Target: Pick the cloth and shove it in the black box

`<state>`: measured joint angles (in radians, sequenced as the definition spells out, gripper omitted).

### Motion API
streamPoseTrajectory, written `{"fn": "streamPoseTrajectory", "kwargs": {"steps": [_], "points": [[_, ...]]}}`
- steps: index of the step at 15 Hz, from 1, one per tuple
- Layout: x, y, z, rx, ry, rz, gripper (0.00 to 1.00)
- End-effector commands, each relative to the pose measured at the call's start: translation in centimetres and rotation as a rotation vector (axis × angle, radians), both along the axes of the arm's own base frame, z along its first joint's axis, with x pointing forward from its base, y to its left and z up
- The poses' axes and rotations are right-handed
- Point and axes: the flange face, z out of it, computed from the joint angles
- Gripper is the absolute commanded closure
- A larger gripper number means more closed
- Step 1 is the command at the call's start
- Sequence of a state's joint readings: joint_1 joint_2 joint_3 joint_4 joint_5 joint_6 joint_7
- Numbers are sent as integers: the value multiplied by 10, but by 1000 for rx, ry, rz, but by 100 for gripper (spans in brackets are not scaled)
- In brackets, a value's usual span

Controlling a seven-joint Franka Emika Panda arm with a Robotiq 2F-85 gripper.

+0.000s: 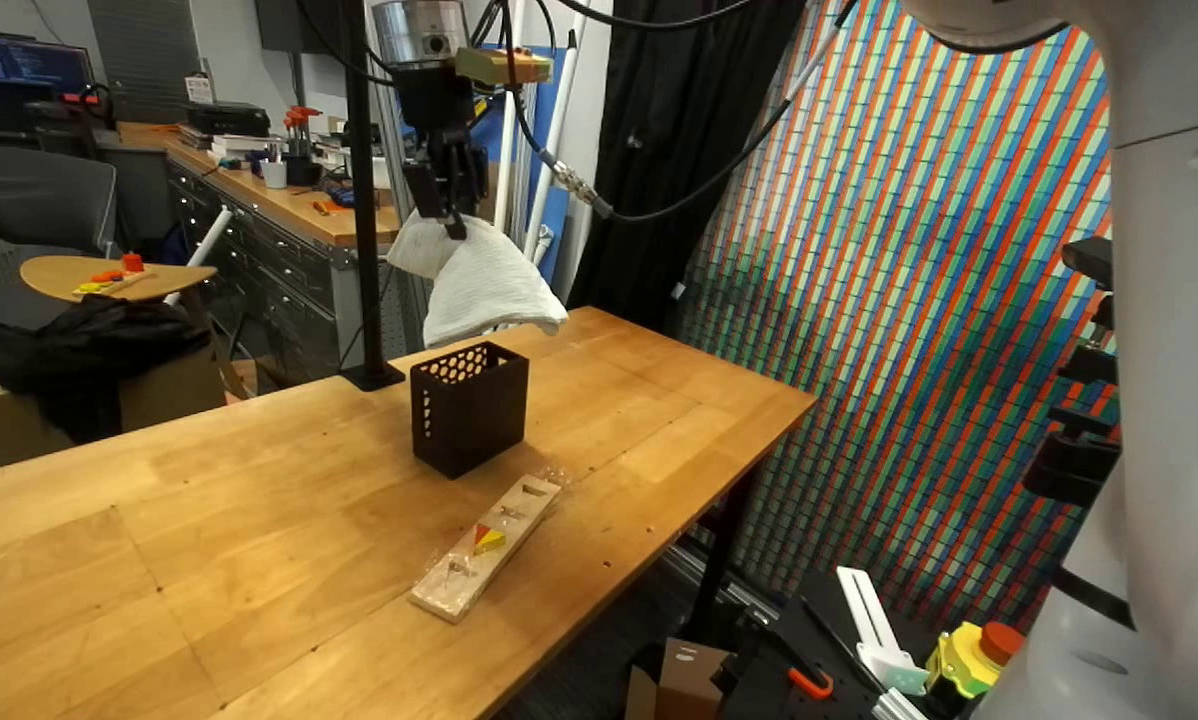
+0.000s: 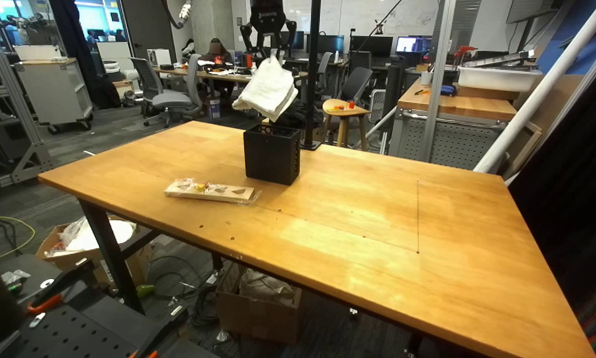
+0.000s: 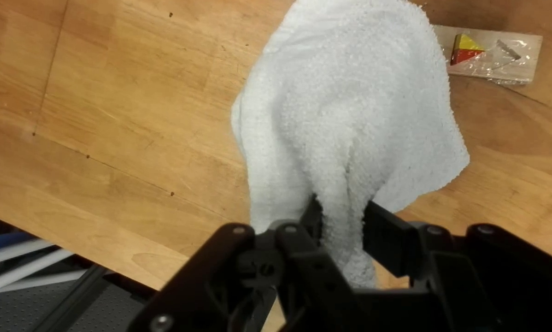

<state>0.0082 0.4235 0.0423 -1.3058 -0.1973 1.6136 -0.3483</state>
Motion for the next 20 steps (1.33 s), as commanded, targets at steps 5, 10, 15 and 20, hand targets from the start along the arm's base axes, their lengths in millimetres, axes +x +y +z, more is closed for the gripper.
{"fn": "streamPoseTrajectory", "kwargs": {"steps": [5,10,15,20], "points": [[17,3,-37,92,-12,-43,90],[15,2,-67,100,1,-86,90],[11,5,-95,127,0,-129,90],[-2,4,-118,124,-8,-167,90]]}}
